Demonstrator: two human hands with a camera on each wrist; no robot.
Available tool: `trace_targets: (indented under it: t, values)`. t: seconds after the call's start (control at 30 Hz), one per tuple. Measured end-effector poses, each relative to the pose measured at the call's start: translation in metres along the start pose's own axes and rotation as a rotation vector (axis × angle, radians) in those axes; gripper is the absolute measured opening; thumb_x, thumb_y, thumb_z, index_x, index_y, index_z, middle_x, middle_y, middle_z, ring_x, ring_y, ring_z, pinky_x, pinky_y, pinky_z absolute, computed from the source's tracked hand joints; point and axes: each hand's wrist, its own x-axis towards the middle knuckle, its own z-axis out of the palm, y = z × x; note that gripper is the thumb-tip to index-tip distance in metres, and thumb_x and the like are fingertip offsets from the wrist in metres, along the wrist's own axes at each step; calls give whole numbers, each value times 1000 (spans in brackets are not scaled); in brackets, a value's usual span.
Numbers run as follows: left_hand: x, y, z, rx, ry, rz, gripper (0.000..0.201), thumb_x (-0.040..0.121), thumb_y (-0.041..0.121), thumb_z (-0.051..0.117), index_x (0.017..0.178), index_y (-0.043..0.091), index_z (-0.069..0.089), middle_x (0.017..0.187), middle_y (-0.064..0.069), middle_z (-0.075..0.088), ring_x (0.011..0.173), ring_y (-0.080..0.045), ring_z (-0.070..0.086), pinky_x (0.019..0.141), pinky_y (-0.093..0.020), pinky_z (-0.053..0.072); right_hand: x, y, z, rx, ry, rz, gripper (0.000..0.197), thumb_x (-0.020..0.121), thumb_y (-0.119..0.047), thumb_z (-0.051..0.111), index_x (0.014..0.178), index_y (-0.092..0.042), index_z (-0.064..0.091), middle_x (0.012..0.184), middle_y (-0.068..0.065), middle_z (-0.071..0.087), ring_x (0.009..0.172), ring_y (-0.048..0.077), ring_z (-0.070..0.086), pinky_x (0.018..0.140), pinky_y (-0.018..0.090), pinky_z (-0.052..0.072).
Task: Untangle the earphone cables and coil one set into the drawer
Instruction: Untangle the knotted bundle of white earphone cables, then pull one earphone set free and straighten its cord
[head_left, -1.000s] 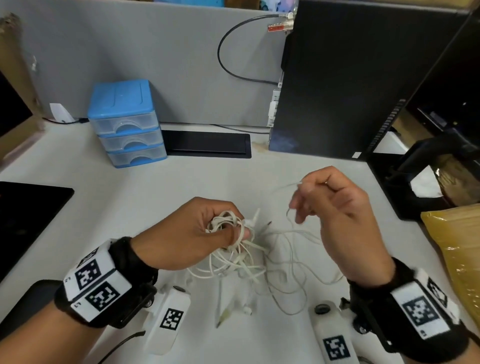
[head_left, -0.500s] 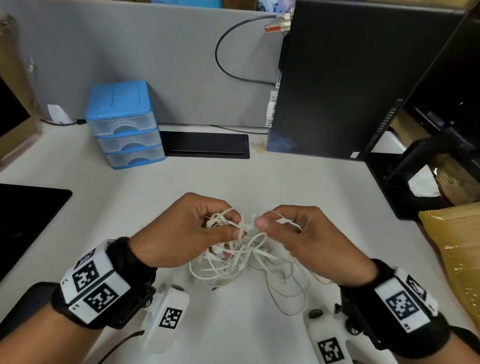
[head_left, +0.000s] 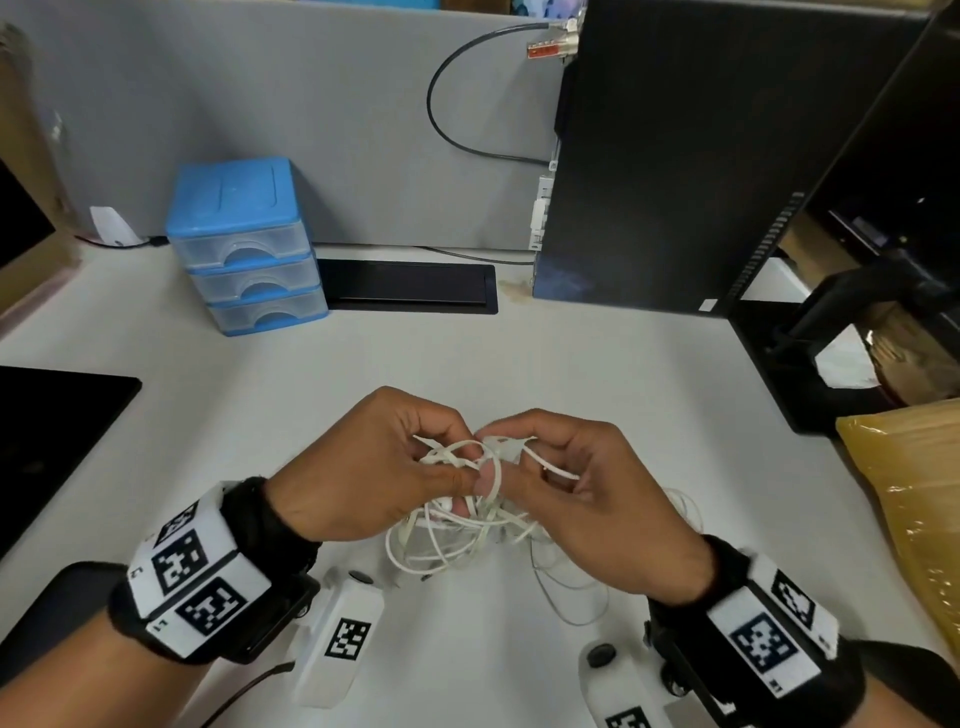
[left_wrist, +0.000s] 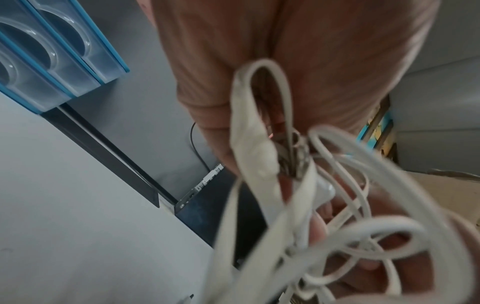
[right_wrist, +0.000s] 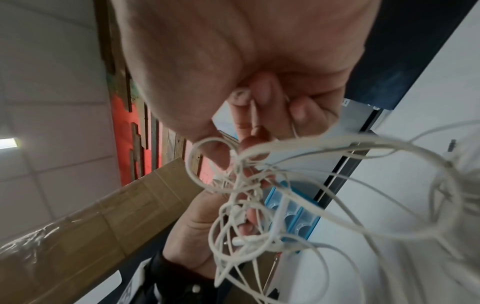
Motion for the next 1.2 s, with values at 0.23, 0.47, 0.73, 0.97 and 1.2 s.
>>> trace_targets:
  t: [0.23, 0.47, 0.73, 0.97, 1.2]
  values:
    - [3, -8, 2, 38, 12, 9, 7, 78, 13, 78, 85, 10, 78, 73, -4, 75, 65, -19, 71, 70, -31, 58, 3, 13, -7, -372, 179, -100, 13, 88, -17, 71, 75, -21, 69, 70, -11, 70, 63, 8, 64, 64, 37, 56]
    - [8, -9, -12, 40, 82, 48, 4, 82, 10, 74, 84, 7, 74, 77, -7, 75, 68, -15, 71, 69, -24, 56, 16, 34, -32, -633, 412, -87, 15, 85, -20, 69, 73, -22, 61, 65, -10, 65, 61, 13, 62, 63, 36, 54]
    - [27, -45, -62, -49, 383, -78, 36, 76, 8, 80, 106, 27, 72, 119, 4, 69, 113, -17, 64, 90, -21, 51, 30, 19, -93, -281, 547, 99, 15, 85, -4, 70, 72, -3, 63, 59, 2, 63, 49, 5, 57, 56, 17, 47]
    - [44, -43, -28, 306, 383, 3, 13, 81, 23, 78, 92, 29, 77, 109, 16, 69, 106, 3, 60, 94, -13, 42, 29, 31, -107, -494, 640, 159, 26, 87, -24, 71, 112, -23, 64, 109, -5, 64, 105, 14, 59, 88, 30, 46]
    - [110, -20, 35, 595, -40, -257, 21, 80, 39, 74, 78, 19, 74, 71, 4, 71, 65, -10, 65, 58, -20, 48, 15, -24, -77, -294, 562, -184, 7, 89, -22, 69, 82, -21, 72, 77, -5, 73, 77, 9, 69, 75, 19, 54]
